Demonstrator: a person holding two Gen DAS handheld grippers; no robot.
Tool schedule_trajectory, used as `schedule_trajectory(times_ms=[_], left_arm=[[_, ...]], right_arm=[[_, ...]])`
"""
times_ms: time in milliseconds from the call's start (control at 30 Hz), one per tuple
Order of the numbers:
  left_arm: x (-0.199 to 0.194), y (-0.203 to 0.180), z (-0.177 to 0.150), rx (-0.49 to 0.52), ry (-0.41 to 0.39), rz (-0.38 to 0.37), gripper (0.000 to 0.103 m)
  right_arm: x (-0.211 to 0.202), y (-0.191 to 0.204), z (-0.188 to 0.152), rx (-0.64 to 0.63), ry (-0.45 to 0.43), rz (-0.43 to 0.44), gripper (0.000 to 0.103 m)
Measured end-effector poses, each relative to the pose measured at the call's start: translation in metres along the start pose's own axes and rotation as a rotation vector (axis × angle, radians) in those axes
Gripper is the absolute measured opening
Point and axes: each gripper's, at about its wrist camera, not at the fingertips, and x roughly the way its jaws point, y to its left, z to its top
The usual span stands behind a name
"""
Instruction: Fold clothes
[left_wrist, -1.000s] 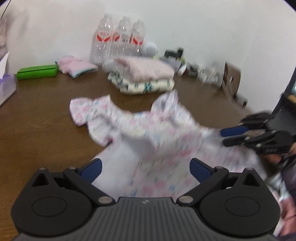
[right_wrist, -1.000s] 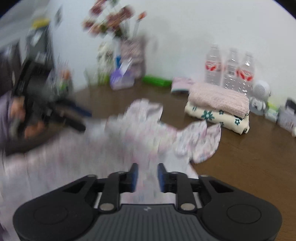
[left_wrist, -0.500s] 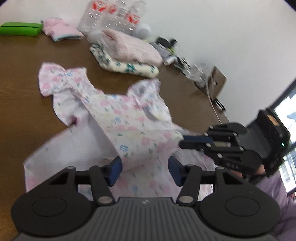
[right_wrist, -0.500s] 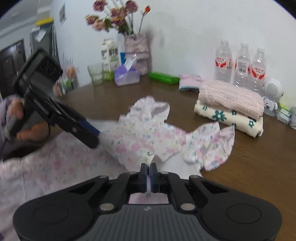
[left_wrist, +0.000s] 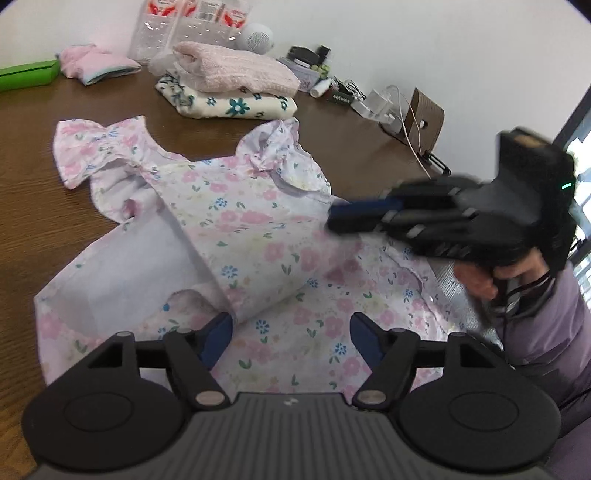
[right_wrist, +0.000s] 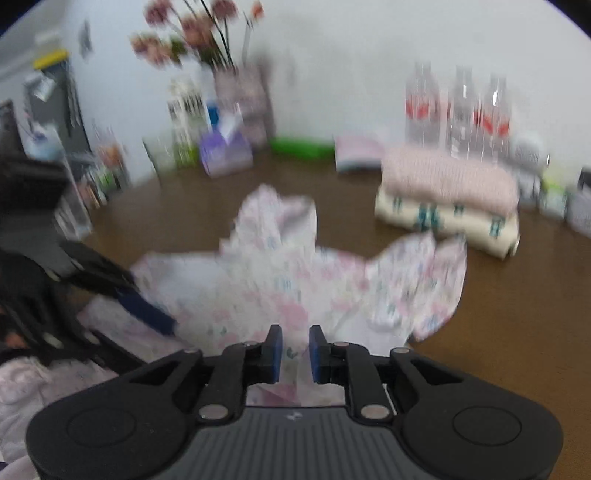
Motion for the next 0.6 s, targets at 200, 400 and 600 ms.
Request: schedule_trajectory(times_ms=[200,400,600], left_arm=[[-0.031,0.012,0.017,-0.050,-0.122,0.035,0.078],[0.009,-0.015,0.020,0.078,-0.052,0.121,0.078],[-0.016,0.009,0.037,0.127,-0.025,0.182,0.078]], right_arm=[[0.006,0.009,-0.018,-0.056,0.015,-0.018,0.013],[-0.016,0.005,-0.003,-0.067,-0.054,-0.057,0.016],[-0.038,-0.029,0.021,-0.036,-0.080,-0.180,0.031]])
